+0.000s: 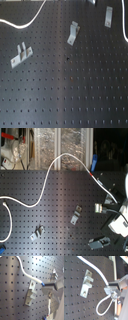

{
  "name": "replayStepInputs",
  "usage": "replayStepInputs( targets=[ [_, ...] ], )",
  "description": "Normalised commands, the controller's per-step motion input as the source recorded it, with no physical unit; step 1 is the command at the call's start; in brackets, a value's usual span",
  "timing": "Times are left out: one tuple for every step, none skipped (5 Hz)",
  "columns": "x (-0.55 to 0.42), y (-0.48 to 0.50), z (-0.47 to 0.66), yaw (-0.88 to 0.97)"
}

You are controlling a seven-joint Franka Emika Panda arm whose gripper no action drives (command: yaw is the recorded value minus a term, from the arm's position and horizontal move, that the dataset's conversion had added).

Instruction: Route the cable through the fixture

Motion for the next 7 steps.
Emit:
replayStepInputs(
  targets=[
    [-0.182,0.103,0.56,-0.43],
    [-0.261,0.022,0.57,-0.51],
    [-0.225,0.136,0.3,-0.57],
    [-0.199,0.103,0.16,-0.53],
    [-0.047,0.025,0.21,-0.59],
    [-0.006,0.009,0.19,-0.52],
    [0.002,0.004,0.12,-0.31]
  ],
)
